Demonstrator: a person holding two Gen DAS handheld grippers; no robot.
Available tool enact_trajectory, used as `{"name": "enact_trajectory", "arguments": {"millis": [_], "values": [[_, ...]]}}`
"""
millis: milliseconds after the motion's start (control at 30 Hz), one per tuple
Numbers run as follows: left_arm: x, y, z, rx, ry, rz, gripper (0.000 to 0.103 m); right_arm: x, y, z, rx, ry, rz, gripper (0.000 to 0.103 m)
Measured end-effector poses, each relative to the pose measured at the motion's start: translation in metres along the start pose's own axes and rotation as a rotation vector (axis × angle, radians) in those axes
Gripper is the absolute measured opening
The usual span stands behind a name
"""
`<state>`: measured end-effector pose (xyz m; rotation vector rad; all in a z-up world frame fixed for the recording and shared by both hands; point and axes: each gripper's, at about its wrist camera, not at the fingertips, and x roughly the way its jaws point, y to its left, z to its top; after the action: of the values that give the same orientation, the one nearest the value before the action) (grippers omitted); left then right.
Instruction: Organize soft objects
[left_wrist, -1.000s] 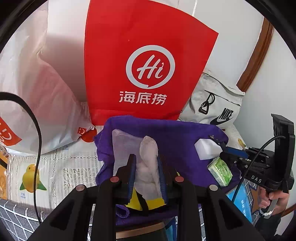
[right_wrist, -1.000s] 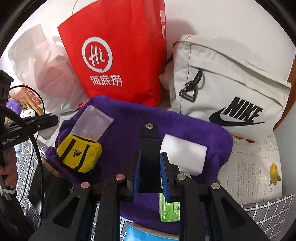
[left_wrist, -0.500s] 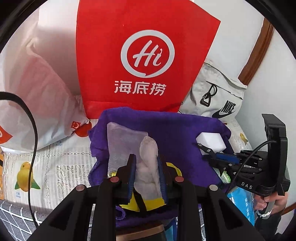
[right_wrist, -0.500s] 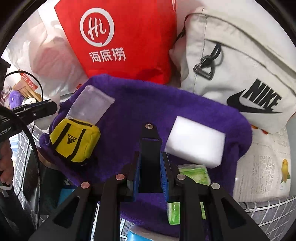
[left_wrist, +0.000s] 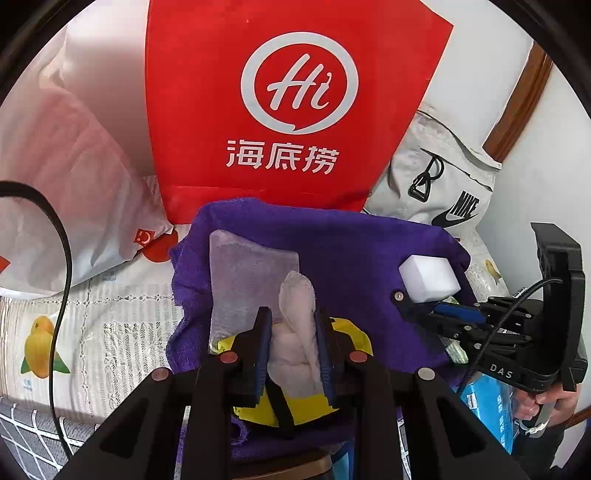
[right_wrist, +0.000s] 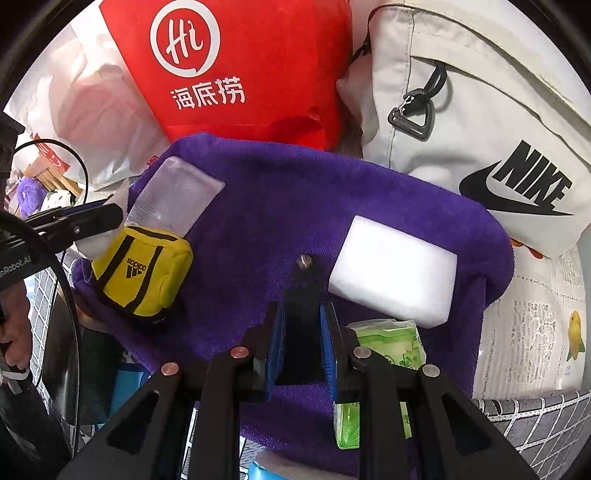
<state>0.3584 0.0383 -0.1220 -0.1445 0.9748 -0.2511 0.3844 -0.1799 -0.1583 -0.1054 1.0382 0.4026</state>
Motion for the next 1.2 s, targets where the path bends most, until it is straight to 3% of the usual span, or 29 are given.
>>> {"name": "enact_trajectory", "arguments": {"millis": [867,1033,1167,1200], "values": [[0.007,0.010,0.001,-0.044,0.008,0.041,0.025,-0.032,0.001,0.000,-0.019,-0.059,0.002,0.028],[0.008,0.012,0.001,-0.059,0.019,0.040,0.033,-0.034,0.001,0.000,-0.019,-0.065,0.000,0.028],[0.006,0.011,0.002,-0.066,0.014,0.048,0.052,-0.036,0.000,0.000,-0.018,-0.068,-0.004,0.028],[0.005,0.010,0.002,-0.063,0.010,0.052,0.053,-0.036,0.000,0.000,-0.019,-0.070,-0.006,0.028]]}}
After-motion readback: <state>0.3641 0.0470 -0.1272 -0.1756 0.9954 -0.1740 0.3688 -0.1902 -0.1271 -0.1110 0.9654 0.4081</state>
